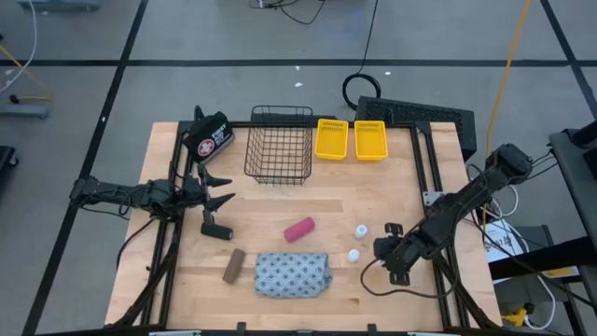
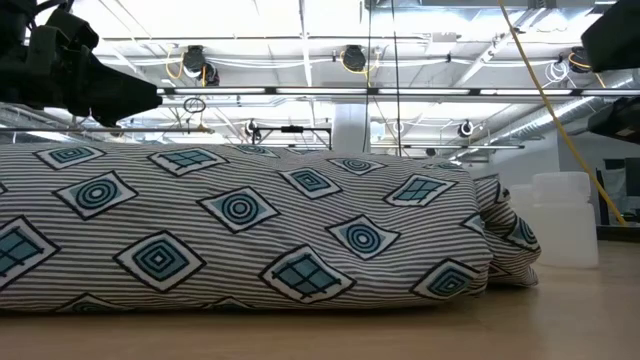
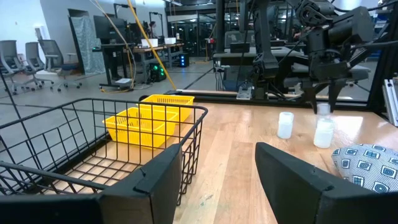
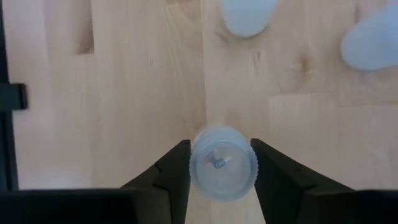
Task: Pick & Place Medicine items
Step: Put the bottom right white medicine bottle into the right yellow basket
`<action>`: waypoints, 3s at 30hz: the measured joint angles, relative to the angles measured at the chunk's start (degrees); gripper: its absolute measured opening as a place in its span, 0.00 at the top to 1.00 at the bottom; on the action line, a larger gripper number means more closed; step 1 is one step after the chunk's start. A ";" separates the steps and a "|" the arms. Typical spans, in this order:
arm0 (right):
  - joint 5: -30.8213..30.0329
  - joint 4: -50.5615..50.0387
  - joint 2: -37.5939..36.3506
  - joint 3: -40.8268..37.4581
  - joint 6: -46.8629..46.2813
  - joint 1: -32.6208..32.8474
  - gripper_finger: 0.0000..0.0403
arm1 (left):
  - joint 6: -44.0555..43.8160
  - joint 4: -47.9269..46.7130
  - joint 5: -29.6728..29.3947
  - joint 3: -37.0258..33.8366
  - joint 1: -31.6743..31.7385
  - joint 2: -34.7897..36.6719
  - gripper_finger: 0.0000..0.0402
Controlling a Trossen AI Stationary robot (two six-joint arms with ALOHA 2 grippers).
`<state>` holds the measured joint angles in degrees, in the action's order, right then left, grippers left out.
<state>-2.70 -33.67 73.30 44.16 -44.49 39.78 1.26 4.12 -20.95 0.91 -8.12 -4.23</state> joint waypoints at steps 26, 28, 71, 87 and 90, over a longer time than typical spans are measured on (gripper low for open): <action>-4.96 0.71 -15.26 0.00 15.35 -17.99 0.66 | -0.01 -0.02 0.01 0.00 -0.01 0.01 0.47; -4.96 1.33 -16.38 0.00 17.47 -20.28 0.65 | -0.01 0.00 0.00 0.00 -0.02 0.00 0.47; 7.07 -1.66 15.81 22.16 50.18 -94.91 0.65 | 0.00 -0.02 0.00 0.00 -0.01 0.00 0.47; 2.78 3.85 22.38 22.18 50.54 -94.98 0.65 | -0.02 -0.02 0.00 -0.01 -0.01 0.00 0.47; 2.81 4.77 22.58 22.19 49.77 -94.93 0.65 | 0.00 -0.02 0.00 -0.01 -0.01 0.02 0.47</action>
<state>0.11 -28.90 95.88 66.35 5.28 -55.16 1.26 4.10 -20.95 0.90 -8.13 -4.21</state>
